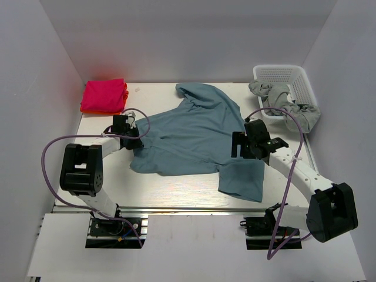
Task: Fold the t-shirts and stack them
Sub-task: Flatten out the tshirt
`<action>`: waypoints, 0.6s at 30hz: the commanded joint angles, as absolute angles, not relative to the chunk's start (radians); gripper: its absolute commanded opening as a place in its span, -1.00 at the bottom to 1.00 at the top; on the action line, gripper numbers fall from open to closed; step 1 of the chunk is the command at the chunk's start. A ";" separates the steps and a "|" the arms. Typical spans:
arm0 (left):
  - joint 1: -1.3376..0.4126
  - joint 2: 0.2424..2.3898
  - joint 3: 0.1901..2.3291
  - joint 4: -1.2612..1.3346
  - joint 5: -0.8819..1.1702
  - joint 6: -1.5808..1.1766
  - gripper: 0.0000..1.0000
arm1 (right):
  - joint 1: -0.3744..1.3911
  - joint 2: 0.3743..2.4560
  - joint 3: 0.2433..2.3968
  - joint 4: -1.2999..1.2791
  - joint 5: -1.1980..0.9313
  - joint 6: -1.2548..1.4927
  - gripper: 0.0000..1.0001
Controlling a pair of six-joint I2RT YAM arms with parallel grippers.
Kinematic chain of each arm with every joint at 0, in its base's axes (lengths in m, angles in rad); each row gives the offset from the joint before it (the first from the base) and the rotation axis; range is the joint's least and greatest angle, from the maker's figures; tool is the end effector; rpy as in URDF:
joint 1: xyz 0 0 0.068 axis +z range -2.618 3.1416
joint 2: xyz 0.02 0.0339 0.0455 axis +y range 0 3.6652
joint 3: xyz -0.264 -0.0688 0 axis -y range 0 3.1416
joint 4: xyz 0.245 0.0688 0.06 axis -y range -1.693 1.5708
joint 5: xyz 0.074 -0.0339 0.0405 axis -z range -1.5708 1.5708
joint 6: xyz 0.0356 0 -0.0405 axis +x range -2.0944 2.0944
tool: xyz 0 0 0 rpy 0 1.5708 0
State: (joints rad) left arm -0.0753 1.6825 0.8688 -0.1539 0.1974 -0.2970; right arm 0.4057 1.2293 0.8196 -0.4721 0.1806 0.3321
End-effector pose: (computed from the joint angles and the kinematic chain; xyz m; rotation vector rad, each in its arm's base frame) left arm 0.3216 -0.0313 0.1493 -0.2046 2.5497 -0.3960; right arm 0.2318 0.0926 0.2355 -0.0105 2.4361 0.1094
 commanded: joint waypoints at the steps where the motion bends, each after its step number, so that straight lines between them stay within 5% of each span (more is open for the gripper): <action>1: -0.075 1.582 0.838 -0.141 0.227 -0.293 -1.00 | 0.405 1.210 0.813 -0.463 0.192 0.344 0.81; 18: -0.075 1.235 0.739 -0.193 0.166 -0.322 -1.00 | 0.403 1.193 0.784 -0.454 0.184 0.379 0.81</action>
State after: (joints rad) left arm -0.0753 1.2766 0.7589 -0.1596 0.1745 -0.3073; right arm 0.4057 1.2217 0.7990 -0.4698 0.1806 0.3645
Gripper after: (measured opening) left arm 0.019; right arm 0.904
